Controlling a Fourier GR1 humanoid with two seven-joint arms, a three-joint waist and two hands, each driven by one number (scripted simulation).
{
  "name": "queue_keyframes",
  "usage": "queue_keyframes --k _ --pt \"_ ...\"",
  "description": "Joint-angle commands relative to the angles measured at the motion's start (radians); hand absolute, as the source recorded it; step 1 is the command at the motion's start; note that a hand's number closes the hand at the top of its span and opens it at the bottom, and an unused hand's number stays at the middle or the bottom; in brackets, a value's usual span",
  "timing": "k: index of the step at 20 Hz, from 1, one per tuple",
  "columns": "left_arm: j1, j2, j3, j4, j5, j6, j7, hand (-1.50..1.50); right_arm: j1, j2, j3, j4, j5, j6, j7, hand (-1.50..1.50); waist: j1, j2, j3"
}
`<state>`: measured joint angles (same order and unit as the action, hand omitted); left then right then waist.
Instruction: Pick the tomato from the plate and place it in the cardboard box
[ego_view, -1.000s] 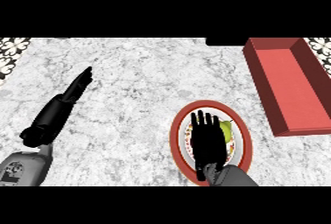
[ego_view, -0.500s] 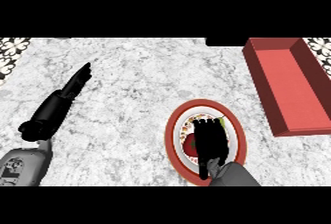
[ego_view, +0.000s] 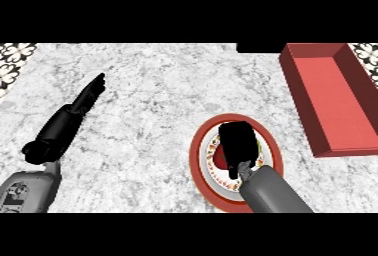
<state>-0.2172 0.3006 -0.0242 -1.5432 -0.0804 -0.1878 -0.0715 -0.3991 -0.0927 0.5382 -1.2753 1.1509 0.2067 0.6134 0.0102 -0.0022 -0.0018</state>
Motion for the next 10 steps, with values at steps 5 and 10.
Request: queue_keyframes --k 5,10 --pt "-0.046 -0.028 -0.038 -0.002 -0.001 -0.017 -0.007 0.00 -0.354 -0.016 -0.434 0.306 -0.180 -0.079 0.004 1.50 0.074 0.047 0.005" --pt "-0.082 -0.043 -0.049 0.013 -0.027 0.002 -0.005 0.00 -0.526 -0.098 -0.487 0.513 -0.133 -0.226 -0.087 1.50 0.086 0.044 0.004"
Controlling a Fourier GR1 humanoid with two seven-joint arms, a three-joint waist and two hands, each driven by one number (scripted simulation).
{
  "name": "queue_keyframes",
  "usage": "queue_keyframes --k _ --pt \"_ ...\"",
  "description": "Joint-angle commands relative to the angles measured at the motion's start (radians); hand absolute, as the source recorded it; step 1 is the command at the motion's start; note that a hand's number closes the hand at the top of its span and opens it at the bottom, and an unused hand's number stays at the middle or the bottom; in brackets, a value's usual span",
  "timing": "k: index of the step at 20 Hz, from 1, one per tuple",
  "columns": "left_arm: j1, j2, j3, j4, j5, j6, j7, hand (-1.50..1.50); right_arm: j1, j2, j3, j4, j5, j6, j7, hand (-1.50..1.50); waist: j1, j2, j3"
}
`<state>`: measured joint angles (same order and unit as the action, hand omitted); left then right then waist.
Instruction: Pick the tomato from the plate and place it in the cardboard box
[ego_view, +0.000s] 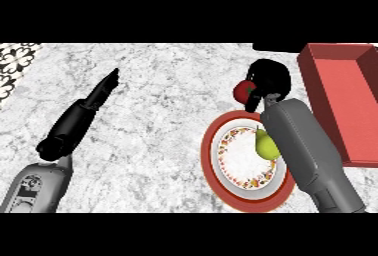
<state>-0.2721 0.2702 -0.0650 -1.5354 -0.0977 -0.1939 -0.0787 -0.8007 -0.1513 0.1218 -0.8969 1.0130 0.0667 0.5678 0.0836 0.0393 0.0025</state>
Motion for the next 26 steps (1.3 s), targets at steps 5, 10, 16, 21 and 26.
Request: queue_keyframes --k 5,10,16,21,26 --pt "-0.025 0.013 0.023 0.044 0.014 -0.023 -0.010 0.00 -0.284 -0.099 -0.040 0.277 0.100 -0.154 -0.094 1.50 -0.003 -0.010 -0.002" --pt "-0.003 -0.011 0.008 0.041 -0.005 -0.002 0.001 0.00 -0.410 -0.083 -0.075 0.383 0.147 -0.292 -0.005 1.50 -0.015 -0.013 -0.003" --pt "0.020 -0.008 0.024 0.007 0.000 0.008 0.020 0.00 -0.426 -0.112 -0.163 0.379 0.165 -0.496 0.235 1.50 -0.043 -0.027 -0.002" --pt "0.004 0.011 0.036 0.001 -0.005 -0.004 0.017 0.00 -0.464 -0.228 -0.216 0.482 0.184 -0.592 0.250 1.50 -0.036 -0.019 -0.002" --pt "0.023 -0.013 0.028 0.050 -0.016 -0.002 -0.026 0.00 -0.467 -0.285 -0.255 0.559 0.177 -0.632 0.238 1.50 -0.046 -0.021 -0.002"
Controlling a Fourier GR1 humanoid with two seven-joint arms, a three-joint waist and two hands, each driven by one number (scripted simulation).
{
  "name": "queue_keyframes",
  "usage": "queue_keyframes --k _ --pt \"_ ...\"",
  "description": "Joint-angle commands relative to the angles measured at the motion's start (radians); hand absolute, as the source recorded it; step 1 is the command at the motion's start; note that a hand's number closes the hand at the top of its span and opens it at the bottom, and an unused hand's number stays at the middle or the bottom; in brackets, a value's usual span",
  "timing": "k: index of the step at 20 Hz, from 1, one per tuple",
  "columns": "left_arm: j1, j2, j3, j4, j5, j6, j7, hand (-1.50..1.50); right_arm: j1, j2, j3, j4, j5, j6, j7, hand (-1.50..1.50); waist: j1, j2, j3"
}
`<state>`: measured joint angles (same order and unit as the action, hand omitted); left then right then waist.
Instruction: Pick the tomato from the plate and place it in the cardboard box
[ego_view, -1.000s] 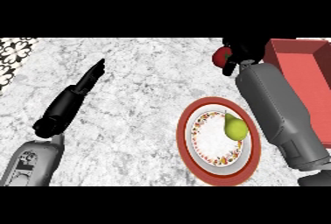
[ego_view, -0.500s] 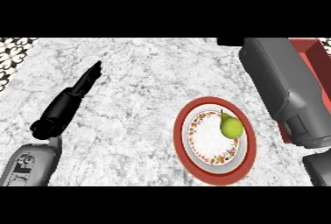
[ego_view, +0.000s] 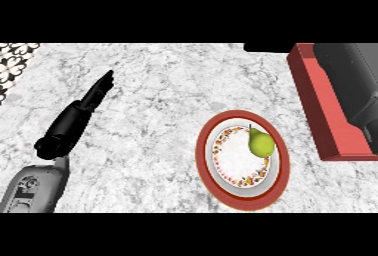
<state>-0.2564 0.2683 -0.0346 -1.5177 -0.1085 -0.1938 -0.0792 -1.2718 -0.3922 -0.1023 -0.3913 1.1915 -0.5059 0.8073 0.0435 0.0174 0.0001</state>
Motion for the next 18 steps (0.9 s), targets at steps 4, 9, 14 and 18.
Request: queue_keyframes --k 4,9,14,18 --pt "0.023 -0.037 -0.033 -0.067 -0.024 0.022 0.056 0.00 0.042 -0.111 -0.020 0.105 0.010 0.042 -0.037 1.50 -0.014 -0.009 0.000" --pt "0.016 0.031 0.034 -0.062 0.031 -0.040 0.038 0.00 0.052 -0.224 -0.136 0.191 -0.126 0.247 -0.187 1.50 -0.010 -0.005 0.002" --pt "0.059 -0.023 -0.005 -0.060 -0.016 0.007 0.021 0.00 0.105 -0.241 -0.172 0.214 -0.175 0.355 -0.254 1.50 -0.019 -0.010 0.001" --pt "0.003 -0.002 0.023 -0.007 -0.010 -0.010 0.022 0.00 0.141 -0.260 -0.182 0.257 -0.193 0.467 -0.274 1.50 -0.025 -0.008 0.001"
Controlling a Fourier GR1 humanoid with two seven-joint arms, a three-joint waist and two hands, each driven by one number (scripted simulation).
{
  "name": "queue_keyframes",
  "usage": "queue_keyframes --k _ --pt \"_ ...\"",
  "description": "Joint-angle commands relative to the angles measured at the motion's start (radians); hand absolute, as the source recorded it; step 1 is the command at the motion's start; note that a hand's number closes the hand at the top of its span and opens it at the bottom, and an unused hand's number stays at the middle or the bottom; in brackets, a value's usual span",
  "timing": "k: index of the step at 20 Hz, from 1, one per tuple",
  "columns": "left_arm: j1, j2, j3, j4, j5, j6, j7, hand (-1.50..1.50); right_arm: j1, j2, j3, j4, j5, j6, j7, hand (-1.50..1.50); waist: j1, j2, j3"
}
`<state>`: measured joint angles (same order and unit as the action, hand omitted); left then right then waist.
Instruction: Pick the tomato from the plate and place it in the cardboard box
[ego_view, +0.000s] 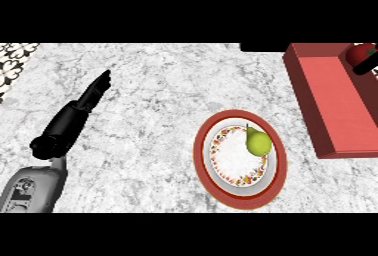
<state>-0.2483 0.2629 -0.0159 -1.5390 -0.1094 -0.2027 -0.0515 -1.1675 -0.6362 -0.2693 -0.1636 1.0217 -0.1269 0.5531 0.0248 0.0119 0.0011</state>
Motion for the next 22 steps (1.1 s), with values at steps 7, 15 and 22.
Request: queue_keyframes --k 7,15,22 --pt "0.015 -0.007 0.008 0.016 -0.008 -0.007 -0.019 0.00 0.071 -0.049 -0.067 -0.004 -0.101 0.221 -0.226 -1.50 0.000 -0.002 0.000" --pt "0.014 0.015 0.034 0.025 0.005 -0.021 -0.039 0.00 0.044 -0.014 -0.331 -0.193 -0.364 -0.144 -0.434 -1.50 -0.020 -0.009 0.004" --pt "0.029 0.012 0.030 0.005 -0.006 -0.016 -0.024 0.00 0.180 -0.041 -0.580 -0.245 -0.608 -0.252 -0.592 -1.50 -0.021 -0.006 0.002"
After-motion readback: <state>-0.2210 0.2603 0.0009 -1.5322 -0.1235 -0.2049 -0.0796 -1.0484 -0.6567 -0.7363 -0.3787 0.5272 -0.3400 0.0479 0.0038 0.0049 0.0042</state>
